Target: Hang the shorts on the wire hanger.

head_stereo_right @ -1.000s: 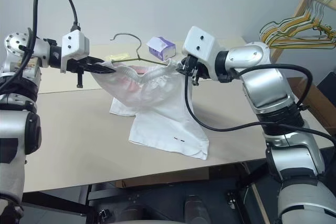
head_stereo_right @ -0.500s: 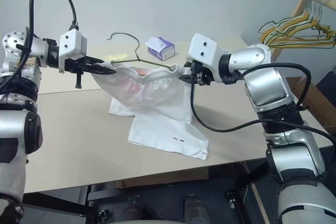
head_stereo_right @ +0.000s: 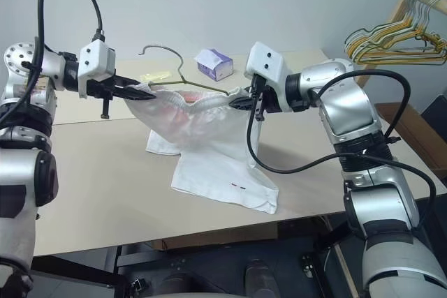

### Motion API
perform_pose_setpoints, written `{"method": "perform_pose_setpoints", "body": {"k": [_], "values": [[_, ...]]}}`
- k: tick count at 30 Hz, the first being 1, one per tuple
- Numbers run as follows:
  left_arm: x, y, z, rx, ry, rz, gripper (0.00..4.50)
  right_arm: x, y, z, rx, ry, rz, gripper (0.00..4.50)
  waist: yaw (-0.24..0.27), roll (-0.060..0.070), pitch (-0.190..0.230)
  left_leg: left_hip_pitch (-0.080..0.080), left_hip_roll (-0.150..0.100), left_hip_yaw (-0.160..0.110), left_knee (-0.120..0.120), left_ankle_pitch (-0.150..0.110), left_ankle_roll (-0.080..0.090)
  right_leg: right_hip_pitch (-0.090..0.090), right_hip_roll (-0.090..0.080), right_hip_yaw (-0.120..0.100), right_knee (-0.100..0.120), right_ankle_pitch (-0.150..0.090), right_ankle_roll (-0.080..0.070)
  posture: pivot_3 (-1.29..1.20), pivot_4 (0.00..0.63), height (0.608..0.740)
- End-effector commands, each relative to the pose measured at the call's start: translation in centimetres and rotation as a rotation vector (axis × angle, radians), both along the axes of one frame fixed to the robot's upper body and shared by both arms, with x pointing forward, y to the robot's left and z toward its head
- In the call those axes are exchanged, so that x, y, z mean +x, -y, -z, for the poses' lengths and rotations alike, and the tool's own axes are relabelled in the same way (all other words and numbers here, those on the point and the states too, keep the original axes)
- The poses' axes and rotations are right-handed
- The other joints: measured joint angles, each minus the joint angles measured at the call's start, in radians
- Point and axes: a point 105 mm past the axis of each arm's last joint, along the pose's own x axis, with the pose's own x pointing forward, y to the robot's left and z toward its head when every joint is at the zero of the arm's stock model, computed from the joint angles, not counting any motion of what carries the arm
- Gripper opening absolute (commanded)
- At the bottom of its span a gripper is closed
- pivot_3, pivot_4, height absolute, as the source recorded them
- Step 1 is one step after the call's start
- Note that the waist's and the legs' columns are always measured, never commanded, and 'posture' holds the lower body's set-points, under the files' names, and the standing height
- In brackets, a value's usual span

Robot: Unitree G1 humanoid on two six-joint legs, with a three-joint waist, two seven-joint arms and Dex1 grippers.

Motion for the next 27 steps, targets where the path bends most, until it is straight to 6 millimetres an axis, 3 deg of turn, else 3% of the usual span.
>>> {"method": "perform_pose_setpoints", "body": {"k": [1, 2, 9, 16, 21, 27], "values": [[-0.2, 0.6, -1.5, -0.021, 0.063, 0.035, 0.0, 0.0, -0.2, -1.3, 0.017, 0.054, 0.002, 0.06, 0.0, 0.0, 0.0, 0.0, 0.0, 0.0, 0.0, 0.0, 0.0, 0.0, 0.0, 0.0, 0.0, 0.0, 0.0, -0.05, 0.0, 0.74], [-0.2, 0.6, -1.5, -0.025, 0.061, 0.033, 0.0, 0.0, -0.2, -1.2, 0.016, 0.055, 0.004, 0.06, 0.0, 0.0, 0.0, 0.0, 0.0, 0.0, 0.0, 0.0, 0.0, 0.0, 0.0, 0.0, 0.0, 0.0, 0.0, -0.05, 0.0, 0.74], [0.2, 0.2, -2.5, -0.086, 0.072, -0.006, 2.21, 0.1, 0.0, -1.1, 0.026, 0.044, 0.032, 0.06, 0.0, 0.0, 0.0, 0.0, 0.0, 0.0, 0.0, 0.0, 0.0, 0.0, 0.0, 0.0, 0.0, 0.0, 0.0, -0.06, 0.0, 0.74], [1.0, -2.9, -4.9, -0.15, 0.176, -0.203, 4.5, 0.1, 1.5, -1.9, 0.094, 0.019, 0.123, 0.06, -0.009, 0.0, 0.0, 0.0, 0.0, 0.0, 0.0, 0.0, 0.0, 0.0, 0.0, 0.0, 0.0, 0.0, 0.0, -0.08, 0.0, 0.74], [1.7, -4.5, -6.9, -0.304, 0.261, -0.33, 4.5, 0.2, 3.7, -2.8, 0.2, -0.057, 0.282, 0.06, -0.012, 0.0, 0.0, 0.0, 0.0, -0.001, 0.0, 0.0, 0.0, 0.0, -0.001, -0.001, 0.0, 0.0, 0.0, -0.1, 0.0, 0.74], [0.9, -3.4, -6.5, -0.474, 0.212, -0.223, 4.5, -1.3, 6.4, -3.8, 0.289, -0.14, 0.479, 0.06, -0.018, 0.0, 0.0, -0.001, 0.0, -0.001, 0.0, 0.0, 0.0, 0.0, -0.002, -0.002, 0.0, 0.0, 0.0, -0.14, 0.0, 0.74]]}}
